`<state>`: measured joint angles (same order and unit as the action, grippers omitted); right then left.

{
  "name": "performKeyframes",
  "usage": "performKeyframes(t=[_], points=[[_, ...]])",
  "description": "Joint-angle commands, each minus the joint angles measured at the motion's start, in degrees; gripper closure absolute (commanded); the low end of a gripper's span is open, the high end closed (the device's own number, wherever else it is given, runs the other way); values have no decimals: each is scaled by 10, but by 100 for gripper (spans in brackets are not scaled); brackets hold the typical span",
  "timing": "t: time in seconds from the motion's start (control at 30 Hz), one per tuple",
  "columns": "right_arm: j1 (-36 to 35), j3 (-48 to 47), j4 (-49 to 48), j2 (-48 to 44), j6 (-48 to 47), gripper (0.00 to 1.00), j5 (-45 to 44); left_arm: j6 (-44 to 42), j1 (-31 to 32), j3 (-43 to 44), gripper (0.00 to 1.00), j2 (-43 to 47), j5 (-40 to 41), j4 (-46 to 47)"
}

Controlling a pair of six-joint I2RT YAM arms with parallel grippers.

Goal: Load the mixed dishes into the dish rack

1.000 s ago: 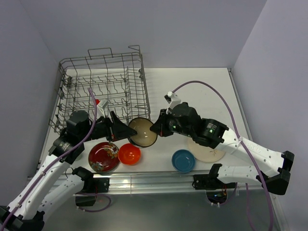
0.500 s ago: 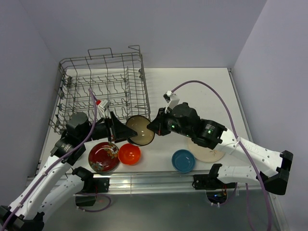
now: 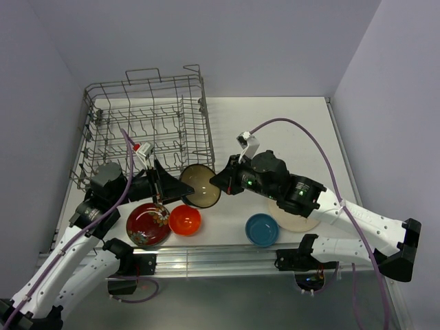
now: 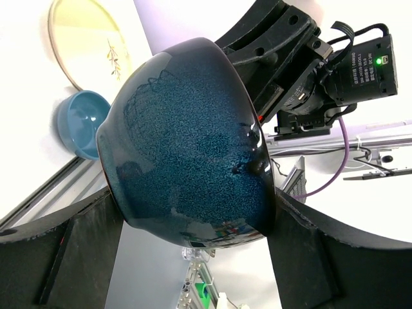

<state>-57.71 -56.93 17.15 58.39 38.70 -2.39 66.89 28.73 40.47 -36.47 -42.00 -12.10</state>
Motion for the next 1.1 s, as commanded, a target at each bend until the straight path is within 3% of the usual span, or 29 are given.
performKeyframes(t=[0.0, 0.43, 0.6, 0.7, 0.73, 0.9, 0.97, 1.07], points=[[4, 6, -59, -17, 7, 100, -8, 24, 2, 11, 16, 21, -18, 58], [10, 34, -78, -35, 15, 100, -7, 38, 2, 12, 5, 30, -8, 73], [10, 32, -81, -34, 15, 100, -3, 41, 3, 10, 9, 31, -7, 79], [11, 33, -82, -33, 14, 100, -4, 43, 3, 10, 29, 29, -4, 79], [11, 34, -81, -33, 12, 100, -4, 43, 3, 13, 43, 28, -4, 78], [12, 16, -73, -17, -2, 100, -15, 27, 3, 23, 85, 17, 2, 55], [12, 10, -73, -12, -3, 100, -16, 27, 3, 22, 97, 17, 2, 54], [12, -1, -71, -3, -9, 99, -17, 20, 3, 24, 100, 18, 10, 41]])
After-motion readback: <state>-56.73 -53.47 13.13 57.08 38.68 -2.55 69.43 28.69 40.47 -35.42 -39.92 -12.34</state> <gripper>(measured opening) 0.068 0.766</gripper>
